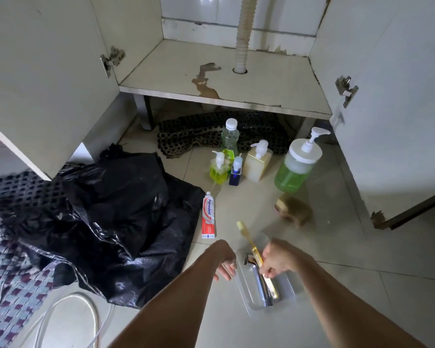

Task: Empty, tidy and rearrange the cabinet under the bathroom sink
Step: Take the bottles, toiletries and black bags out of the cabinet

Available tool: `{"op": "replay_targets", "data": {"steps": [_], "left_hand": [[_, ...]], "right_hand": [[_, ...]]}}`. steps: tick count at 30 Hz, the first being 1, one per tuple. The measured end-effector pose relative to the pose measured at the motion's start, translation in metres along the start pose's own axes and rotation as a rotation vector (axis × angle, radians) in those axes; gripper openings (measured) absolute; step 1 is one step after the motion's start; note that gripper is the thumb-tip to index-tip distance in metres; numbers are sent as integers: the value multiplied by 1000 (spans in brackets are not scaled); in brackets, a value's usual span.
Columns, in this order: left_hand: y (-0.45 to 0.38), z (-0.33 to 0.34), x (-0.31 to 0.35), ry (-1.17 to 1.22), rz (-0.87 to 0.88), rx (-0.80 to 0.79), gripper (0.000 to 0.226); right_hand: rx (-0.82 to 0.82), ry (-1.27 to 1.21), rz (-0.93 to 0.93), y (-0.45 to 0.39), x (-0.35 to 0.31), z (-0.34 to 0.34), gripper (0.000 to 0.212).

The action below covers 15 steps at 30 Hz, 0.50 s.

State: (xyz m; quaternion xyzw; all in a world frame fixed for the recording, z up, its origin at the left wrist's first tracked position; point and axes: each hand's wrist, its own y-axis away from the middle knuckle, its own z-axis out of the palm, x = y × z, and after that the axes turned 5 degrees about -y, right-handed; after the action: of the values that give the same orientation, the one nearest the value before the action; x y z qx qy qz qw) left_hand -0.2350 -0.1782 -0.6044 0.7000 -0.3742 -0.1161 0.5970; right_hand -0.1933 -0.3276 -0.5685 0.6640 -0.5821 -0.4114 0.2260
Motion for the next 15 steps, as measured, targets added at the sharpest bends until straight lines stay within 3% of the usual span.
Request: {"op": "replay_targets", "data": {"steps": [3,8,10,11,15], "left_hand": [[1,-2,2,-17,0,-4,33],[2,-4,0,-5,-2,-31,31],[2,-3,-3,26,17,-25,28],[1,-2,-5,51,30,-19,26],[2,2,-12,153,75,-21,29]], "right_hand": [[-34,-62,8,-6,9,26,27],[-66,71,-42,-14,0,43,2],[-116,179,-36,-15,-7,37,16],[-105,167,-13,-17,-12,31,13],[187,-31,-98,-30,-29,-9,14]]}}
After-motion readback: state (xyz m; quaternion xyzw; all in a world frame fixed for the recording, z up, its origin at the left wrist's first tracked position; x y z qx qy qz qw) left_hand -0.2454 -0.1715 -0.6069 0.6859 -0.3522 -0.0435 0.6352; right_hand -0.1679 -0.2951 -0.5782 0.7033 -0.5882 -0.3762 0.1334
